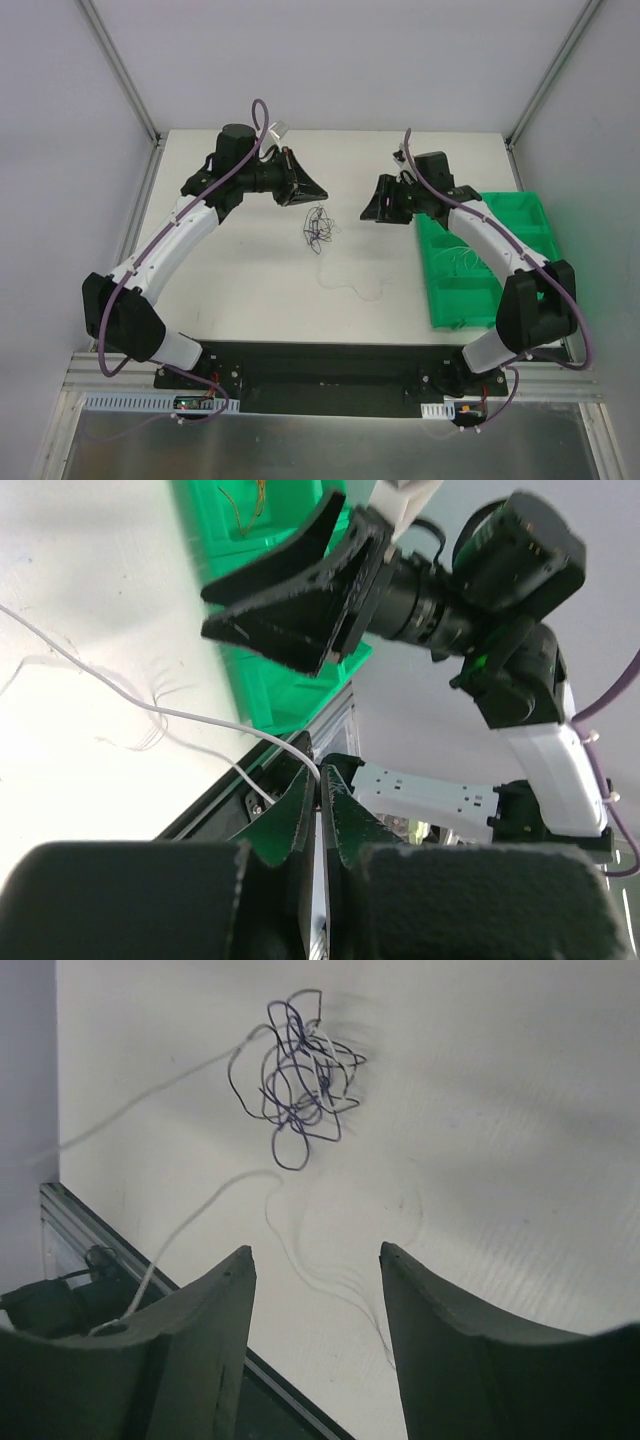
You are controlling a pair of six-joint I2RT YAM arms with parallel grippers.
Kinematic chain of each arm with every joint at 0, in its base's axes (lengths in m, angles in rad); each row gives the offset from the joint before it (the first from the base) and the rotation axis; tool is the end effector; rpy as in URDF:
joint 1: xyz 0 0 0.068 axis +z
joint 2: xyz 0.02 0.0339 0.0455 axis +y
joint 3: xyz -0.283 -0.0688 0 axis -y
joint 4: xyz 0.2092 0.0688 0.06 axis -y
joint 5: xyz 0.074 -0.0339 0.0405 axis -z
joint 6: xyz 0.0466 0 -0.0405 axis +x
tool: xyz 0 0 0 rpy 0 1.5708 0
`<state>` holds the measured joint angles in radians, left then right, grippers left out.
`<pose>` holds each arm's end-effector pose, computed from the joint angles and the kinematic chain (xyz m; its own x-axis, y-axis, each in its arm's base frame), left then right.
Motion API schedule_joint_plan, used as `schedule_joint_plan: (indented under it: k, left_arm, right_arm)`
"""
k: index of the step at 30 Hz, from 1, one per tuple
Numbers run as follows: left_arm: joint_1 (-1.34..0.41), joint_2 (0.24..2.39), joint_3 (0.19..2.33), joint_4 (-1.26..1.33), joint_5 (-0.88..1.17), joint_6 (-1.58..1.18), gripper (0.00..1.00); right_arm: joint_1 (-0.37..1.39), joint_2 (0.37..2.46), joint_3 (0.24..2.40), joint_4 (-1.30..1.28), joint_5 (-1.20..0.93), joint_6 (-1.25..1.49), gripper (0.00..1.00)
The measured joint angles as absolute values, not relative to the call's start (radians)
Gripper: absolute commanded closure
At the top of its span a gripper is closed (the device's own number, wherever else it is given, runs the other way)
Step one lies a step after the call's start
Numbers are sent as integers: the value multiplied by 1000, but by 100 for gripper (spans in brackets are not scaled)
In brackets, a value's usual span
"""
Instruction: Untangle the cables
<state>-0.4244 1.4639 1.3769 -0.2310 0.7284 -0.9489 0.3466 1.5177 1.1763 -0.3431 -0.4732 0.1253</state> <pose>0.2668 -0.1546 0.4025 -0.8841 -0.2661 -0.3842 0.2831 0.3491 -0.8933 0.2859 0.1258 0.3096 -0.6693 -0.1235 -0.7326 -0.5552 0.7385 0.3827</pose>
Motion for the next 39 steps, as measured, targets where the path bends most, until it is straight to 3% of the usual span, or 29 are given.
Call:
schedule_joint_plan:
  k: [6,9,13,17,30,35,39]
  left_arm:
    - [-424,1434,1358,-229,733,-939,100]
    - [-424,1434,1358,-231,739,-935,100]
    - [-424,1434,1358,-231,755,-931,100]
    - [-424,1434,1358,-232,765,-928,100]
    - [-424,1439,1382,-240,785,-911,100]
    - [-424,1442,1399,-251,785,-899,100]
    - [-421,1442,1433,-332,738,-840,100]
  right_arm:
    - [390,1674,1311,-276,-502,220,46]
    - [458,1761,1316,-204,-508,315,53]
    - [533,1852,1315,-157,-499,376,53]
    - [548,1866,1299,-145,-472,344,53]
    - [551,1991,1383,-109,-427,195,65]
    - [564,2020,1434,-110,-418,186,96]
    - [577,2014,1448,-144,-295,178,100]
